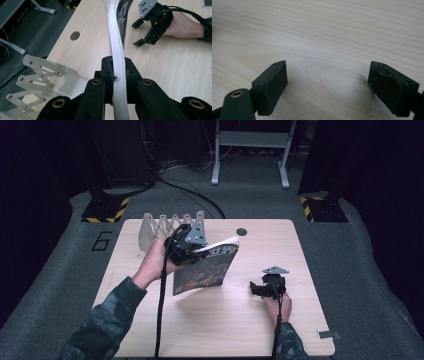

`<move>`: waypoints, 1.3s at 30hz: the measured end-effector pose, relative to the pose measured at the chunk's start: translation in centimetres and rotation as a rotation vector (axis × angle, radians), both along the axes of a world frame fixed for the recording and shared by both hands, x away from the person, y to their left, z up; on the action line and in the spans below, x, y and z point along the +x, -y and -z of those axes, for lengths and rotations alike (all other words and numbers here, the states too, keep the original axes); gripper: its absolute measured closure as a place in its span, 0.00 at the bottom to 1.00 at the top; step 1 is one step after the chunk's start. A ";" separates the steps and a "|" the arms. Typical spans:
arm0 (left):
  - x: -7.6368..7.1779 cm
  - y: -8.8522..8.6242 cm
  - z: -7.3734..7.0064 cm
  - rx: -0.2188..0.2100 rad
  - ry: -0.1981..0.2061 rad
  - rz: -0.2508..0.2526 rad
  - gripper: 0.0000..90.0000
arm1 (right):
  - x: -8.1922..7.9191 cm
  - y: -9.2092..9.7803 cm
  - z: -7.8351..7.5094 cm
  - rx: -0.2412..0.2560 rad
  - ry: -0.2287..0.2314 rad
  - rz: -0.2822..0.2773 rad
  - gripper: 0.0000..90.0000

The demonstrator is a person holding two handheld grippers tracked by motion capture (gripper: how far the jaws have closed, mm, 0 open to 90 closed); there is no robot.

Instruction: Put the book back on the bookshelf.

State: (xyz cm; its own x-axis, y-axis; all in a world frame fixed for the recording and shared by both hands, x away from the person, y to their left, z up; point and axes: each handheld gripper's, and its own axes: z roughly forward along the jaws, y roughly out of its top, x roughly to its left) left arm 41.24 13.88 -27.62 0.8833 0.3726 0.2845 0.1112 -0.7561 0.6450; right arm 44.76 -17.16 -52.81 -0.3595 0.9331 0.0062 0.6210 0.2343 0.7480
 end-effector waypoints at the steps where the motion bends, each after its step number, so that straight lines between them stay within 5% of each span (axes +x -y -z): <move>1: 0.0 0.0 0.0 0.000 0.000 0.000 0.91 | 0.0 0.0 0.0 0.000 0.000 0.000 0.17; 27: 0.3 -4.9 0.3 -0.001 -0.011 -0.131 0.91 | 0.0 0.0 0.0 0.001 -0.001 0.002 0.17; 39: 0.6 -8.7 0.5 -0.023 -0.015 -0.239 0.91 | 0.0 0.0 0.0 0.000 -0.002 -0.003 0.16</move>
State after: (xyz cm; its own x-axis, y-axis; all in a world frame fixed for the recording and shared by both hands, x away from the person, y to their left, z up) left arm 41.80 22.53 -28.15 0.7731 0.5780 0.2614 0.2950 -0.6923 0.6585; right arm 44.75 -17.18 -52.80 -0.3621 0.9321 0.0068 0.6222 0.2362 0.7464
